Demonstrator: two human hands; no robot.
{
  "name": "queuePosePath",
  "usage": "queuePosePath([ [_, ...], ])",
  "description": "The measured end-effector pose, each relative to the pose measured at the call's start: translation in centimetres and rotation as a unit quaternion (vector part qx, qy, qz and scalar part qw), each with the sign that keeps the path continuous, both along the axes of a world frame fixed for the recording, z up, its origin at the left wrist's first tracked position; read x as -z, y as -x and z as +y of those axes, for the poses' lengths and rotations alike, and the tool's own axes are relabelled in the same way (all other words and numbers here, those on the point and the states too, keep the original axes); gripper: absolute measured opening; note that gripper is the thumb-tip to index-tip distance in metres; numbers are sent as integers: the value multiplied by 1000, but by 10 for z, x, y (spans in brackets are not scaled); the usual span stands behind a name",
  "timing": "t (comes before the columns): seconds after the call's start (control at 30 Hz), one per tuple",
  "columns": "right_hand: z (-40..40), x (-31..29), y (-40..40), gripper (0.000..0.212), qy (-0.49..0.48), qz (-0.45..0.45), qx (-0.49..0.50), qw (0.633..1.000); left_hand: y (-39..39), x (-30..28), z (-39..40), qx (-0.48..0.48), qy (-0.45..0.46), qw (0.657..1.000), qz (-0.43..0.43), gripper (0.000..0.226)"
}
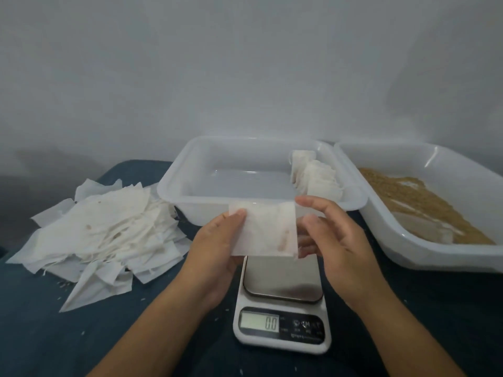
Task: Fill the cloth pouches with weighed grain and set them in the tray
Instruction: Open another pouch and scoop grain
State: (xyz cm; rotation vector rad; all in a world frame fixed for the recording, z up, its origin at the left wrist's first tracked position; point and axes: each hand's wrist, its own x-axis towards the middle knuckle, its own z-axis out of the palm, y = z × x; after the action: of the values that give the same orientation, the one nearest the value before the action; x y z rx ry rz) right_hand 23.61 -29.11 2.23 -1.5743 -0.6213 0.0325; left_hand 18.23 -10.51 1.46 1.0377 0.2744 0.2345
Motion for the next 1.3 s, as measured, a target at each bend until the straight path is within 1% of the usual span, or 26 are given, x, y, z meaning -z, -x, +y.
queuePosePath([
  [0.13, 2, 3, -1, 30, 14, 21, 20, 999, -1, 6, -1, -7, 16, 1000, 22, 22],
  [0.33, 2, 2, -1, 30, 17, 34, 24, 999, 0, 9, -1, 0, -11, 998, 54, 23],
  [0.5, 4, 5, -2, 29, -1, 84, 32, 996, 2, 10, 2, 19, -26, 996, 79, 24],
  [0.67, 2, 5, -7, 26, -34, 143, 59, 987, 3, 7, 5, 29, -10, 998, 58, 27],
  [0.83, 1, 7, -11, 24, -23, 168, 73, 983, 4, 1, 9, 43, 48, 997, 33, 36],
  [0.93, 2, 7, -11, 24, -6, 173, 69, 982, 6, 1, 9, 61, 10, 998, 15, 26],
  [1.0, 3, 7, -10, 24, 0, 171, 69, 983, 7, 2, 8, 63, 0, 998, 9, 24],
  [1.1, 2, 6, -10, 25, -1, 170, 74, 983, 8, 0, 8, 64, 0, 998, 12, 25],
  [1.3, 3, 7, -10, 25, 2, 169, 75, 983, 10, -2, 9, 52, 10, 999, -10, 32],
])
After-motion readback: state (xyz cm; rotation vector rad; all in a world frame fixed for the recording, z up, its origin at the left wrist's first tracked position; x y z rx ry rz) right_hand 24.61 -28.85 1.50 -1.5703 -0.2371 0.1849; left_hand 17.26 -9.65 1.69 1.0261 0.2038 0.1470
